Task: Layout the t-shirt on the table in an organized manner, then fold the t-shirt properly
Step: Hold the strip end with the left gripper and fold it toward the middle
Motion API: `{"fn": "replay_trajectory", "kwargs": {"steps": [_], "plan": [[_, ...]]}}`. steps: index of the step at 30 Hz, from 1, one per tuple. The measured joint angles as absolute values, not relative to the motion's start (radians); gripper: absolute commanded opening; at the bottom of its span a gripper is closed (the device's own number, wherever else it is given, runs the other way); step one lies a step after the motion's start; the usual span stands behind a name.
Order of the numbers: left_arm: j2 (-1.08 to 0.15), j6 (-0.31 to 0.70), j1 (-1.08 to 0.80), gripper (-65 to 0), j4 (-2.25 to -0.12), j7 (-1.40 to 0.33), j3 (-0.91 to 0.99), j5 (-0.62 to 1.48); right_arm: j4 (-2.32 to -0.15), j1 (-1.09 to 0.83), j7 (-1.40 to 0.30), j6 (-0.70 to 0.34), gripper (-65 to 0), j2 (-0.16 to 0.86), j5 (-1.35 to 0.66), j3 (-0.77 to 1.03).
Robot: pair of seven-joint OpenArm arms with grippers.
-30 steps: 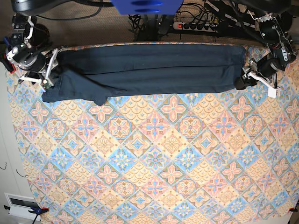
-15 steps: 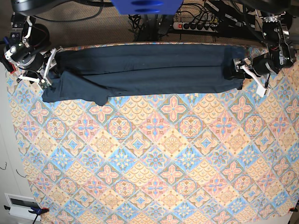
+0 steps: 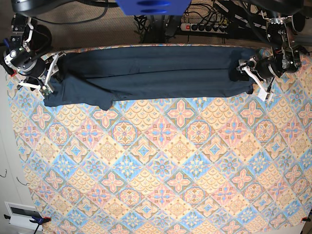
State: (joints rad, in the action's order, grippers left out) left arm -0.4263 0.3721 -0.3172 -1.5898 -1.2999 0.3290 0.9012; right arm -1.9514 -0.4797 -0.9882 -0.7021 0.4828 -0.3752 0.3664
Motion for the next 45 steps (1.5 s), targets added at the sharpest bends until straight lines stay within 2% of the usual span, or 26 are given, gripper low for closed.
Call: {"fn": "replay_trajectory", "kwargs": {"steps": [2,4,7,14,17,22,27,30,40,45], "plan": [[-0.405,0.372,-0.324,-52.8,-1.586,-1.306,0.319,0.951,-1.951,-0.485,-0.989,-0.703,-41.8,0.481,-0.375,0.366],[-0.397,0.372,-0.334,-64.7,-1.585,-1.325,0.315,0.996,-1.951,-0.484,-0.989,-0.702,-41.8,0.482,-0.375,0.366],[-0.399,0.368,-0.329,-65.0,-1.584,-1.322,0.357,1.0,-1.951,-0.482,-0.989,-0.702,-41.8,0.485,-0.375,0.366],[-0.413,0.363,-0.309,-65.0,-1.58,-1.323,0.619,0.978,-1.951,-0.482,-0.989,-0.702,-41.8,0.483,-0.375,0.366],[-0.432,0.364,-0.27,-65.0,-1.561,-1.325,0.691,0.955,-1.951,-0.485,-0.992,-0.702,-41.8,0.483,-0.437,0.367],[-0.5,0.364,-0.247,-65.0,-1.523,-1.321,0.7,0.84,-1.951,-0.485,-0.994,-0.702,-41.8,0.482,-0.476,0.369],[-0.493,0.364,-0.247,-65.0,-1.565,-1.328,0.688,0.819,-1.951,-0.485,-0.992,-0.702,-41.8,0.482,-0.476,0.369],[-0.493,0.363,-0.248,-65.0,-1.615,-1.319,0.602,0.818,-1.951,-0.485,-0.992,-0.702,-41.8,0.482,-0.476,0.369],[-0.263,0.363,-0.246,-65.0,-1.695,-1.351,0.573,0.819,-1.951,-0.485,-0.989,-0.702,-41.8,0.482,-0.477,0.369],[-0.196,0.364,-0.246,-65.0,-1.695,-1.354,0.572,0.822,-1.951,-0.485,-0.989,-0.702,-41.8,0.482,-0.476,0.371]]}}
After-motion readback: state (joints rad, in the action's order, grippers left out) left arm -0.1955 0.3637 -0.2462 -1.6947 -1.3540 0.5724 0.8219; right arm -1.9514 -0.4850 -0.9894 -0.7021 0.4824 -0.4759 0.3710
